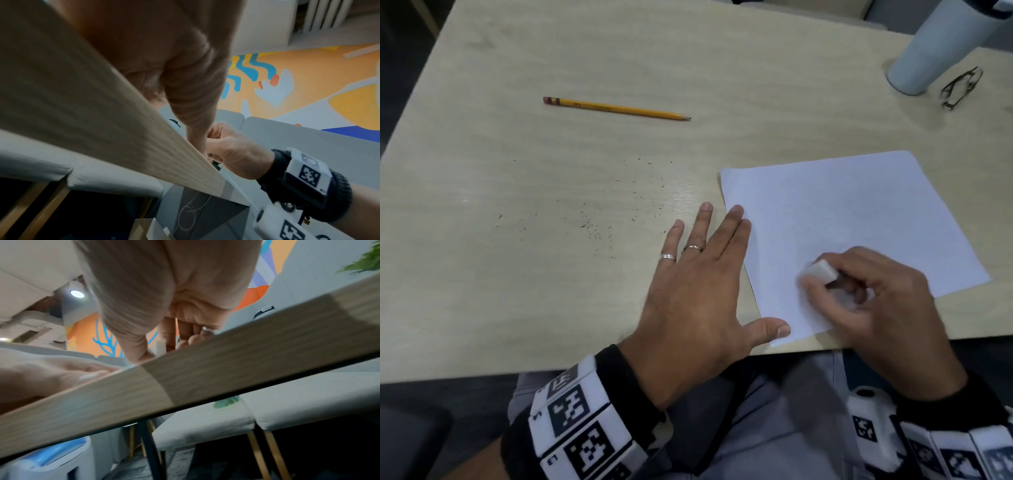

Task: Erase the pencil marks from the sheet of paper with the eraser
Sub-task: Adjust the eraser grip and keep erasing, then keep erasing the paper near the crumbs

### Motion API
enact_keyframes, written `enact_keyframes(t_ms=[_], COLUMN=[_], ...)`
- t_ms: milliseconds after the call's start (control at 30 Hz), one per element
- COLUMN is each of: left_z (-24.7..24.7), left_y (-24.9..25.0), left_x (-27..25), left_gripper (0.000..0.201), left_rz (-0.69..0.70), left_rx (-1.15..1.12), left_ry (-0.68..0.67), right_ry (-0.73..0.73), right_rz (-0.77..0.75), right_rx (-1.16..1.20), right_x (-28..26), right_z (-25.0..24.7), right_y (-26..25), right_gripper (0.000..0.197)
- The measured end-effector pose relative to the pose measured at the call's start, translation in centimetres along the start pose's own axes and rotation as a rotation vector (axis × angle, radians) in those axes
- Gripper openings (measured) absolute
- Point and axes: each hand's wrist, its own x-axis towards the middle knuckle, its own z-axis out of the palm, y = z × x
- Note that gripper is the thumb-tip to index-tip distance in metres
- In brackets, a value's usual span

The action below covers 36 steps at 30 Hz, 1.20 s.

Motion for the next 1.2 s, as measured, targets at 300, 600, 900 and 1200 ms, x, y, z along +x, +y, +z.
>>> enact_keyframes(t_ms=[300, 600, 900, 1200], left_z=[0.0, -0.5, 1.0, 0.9], left_y=[-0.1, 0.3, 0.7, 0.8], left_x=[0.0, 0.3, -0.7, 0.0], left_gripper=[0.123, 0.121, 0.061, 0.067], left_rz=[0.01, 0.03, 0.348, 0.193], left_rx=[0.02, 0.031, 0.031, -0.048], left_ry=[-0.021, -0.061, 0.048, 0.257], right_ry=[-0.031, 0.116, 0.087, -0.238], right_rz=[-0.037, 0.177, 0.257, 0.264], right_rx=[0.003, 0.204, 0.199, 0.235], right_x=[0.6, 0.5, 0.3, -1.1], right_z=[1.6, 0.9, -0.6, -0.7], right_y=[-1.4, 0.0, 0.6, -1.7], right_gripper=[0.02, 0.011, 0.01, 0.013])
